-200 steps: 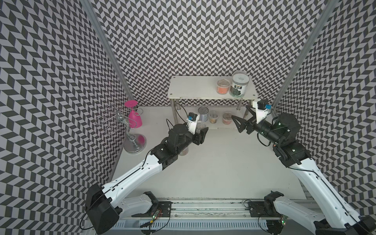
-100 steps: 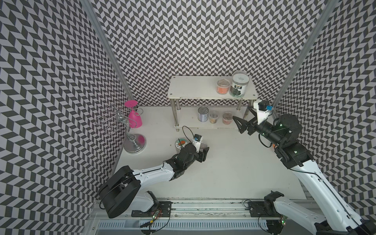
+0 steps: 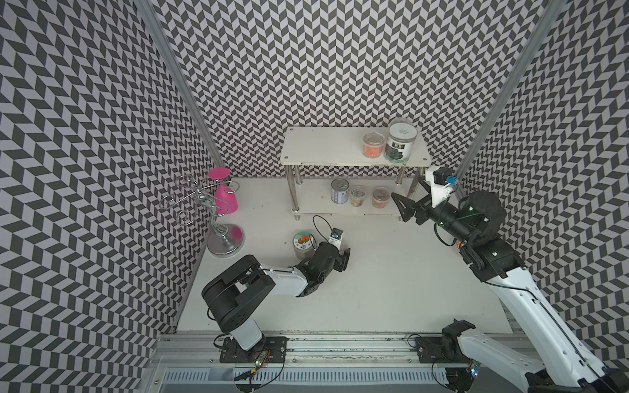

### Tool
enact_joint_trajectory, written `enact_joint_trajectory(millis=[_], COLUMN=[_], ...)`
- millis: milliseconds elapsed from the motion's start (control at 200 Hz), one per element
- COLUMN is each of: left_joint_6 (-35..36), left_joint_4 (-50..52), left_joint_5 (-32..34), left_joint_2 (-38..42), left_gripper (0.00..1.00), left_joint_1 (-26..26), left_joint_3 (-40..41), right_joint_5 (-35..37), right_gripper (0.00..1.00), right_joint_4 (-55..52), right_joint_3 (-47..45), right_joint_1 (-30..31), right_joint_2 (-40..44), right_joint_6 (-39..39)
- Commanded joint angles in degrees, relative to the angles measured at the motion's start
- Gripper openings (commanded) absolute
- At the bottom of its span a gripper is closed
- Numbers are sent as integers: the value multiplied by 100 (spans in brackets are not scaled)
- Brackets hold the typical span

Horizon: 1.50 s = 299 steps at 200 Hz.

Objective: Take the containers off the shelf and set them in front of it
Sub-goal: Place the container at the center of the board.

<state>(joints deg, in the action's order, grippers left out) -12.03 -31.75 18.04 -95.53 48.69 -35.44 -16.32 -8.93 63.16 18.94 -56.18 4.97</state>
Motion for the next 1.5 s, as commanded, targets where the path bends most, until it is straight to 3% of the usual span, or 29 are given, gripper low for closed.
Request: enact_joint_trajectory(millis=[0, 325, 931, 1091, 1492], left_joint_6=[40, -109, -282, -197, -110], left_joint_4=[-311, -170, 236, 360, 1014], left_joint_5=[310, 373, 525, 631, 778], left_joint_2=[-180, -649, -470, -217, 654], left_gripper=[68, 73, 89, 99, 100], left_joint_1=[19, -51, -28, -6, 36], left_joint_3=[-185, -357, -409, -484, -626], right_joint_5=[-21, -71, -178, -179, -382], right_gripper=[100, 100, 99, 99, 100], right_joint_4=[193, 225, 295, 267, 387], right_joint_3=[-69, -136, -259, -212, -168], right_joint_1=[-56, -193, -317, -332, -348], right_joint_2=[15, 36, 134, 125, 30], right_joint_6=[47, 43, -23, -5, -171])
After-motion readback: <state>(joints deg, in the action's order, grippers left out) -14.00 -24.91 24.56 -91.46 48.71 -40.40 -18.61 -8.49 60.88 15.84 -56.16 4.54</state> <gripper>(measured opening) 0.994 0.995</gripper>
